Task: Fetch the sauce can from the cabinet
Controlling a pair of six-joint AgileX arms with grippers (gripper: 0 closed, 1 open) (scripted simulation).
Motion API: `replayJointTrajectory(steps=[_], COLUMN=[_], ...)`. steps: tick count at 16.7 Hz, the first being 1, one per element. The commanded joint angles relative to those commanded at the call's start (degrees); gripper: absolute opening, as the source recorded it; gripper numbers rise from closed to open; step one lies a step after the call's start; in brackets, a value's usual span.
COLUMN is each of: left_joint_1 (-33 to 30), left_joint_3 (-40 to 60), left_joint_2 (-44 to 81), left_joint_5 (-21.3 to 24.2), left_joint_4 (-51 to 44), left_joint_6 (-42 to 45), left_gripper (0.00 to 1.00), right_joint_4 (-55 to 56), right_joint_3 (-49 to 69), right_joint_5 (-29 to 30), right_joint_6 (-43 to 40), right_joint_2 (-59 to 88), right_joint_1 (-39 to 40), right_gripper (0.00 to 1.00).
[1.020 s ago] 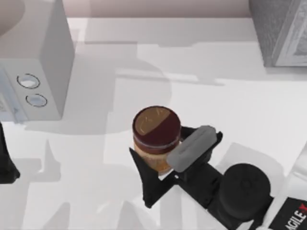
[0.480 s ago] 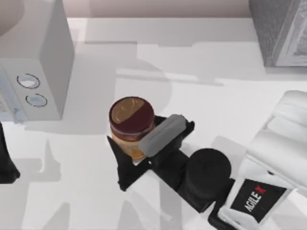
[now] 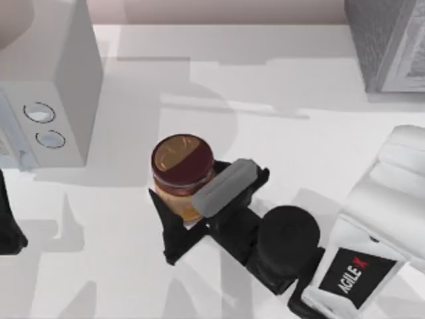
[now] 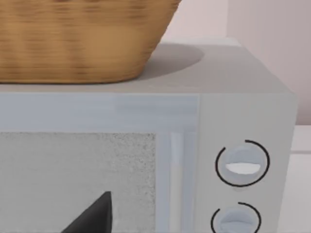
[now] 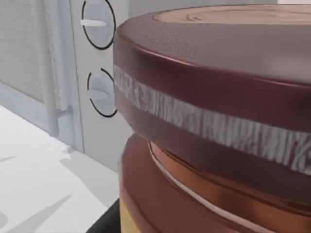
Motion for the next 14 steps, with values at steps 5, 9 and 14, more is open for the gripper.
replayJointTrajectory(steps=[5,9,14], left_joint_1=[0.0,0.0,0.0], left_joint_3=[0.0,0.0,0.0], left_joint_2=[0.0,0.0,0.0], left_joint_5=[0.0,0.0,0.0], left_joint_4=[0.0,0.0,0.0], left_joint_6=[0.0,0.0,0.0], left_gripper=[1.0,1.0,1.0], right_joint_4=[0.0,0.0,0.0], right_joint_3=[0.0,0.0,0.0], right_joint_5=[0.0,0.0,0.0], right_joint_6=[0.0,0.0,0.0], right_joint_2=[0.0,0.0,0.0], right_joint_1=[0.0,0.0,0.0], right_gripper=[0.75,1.0,1.0])
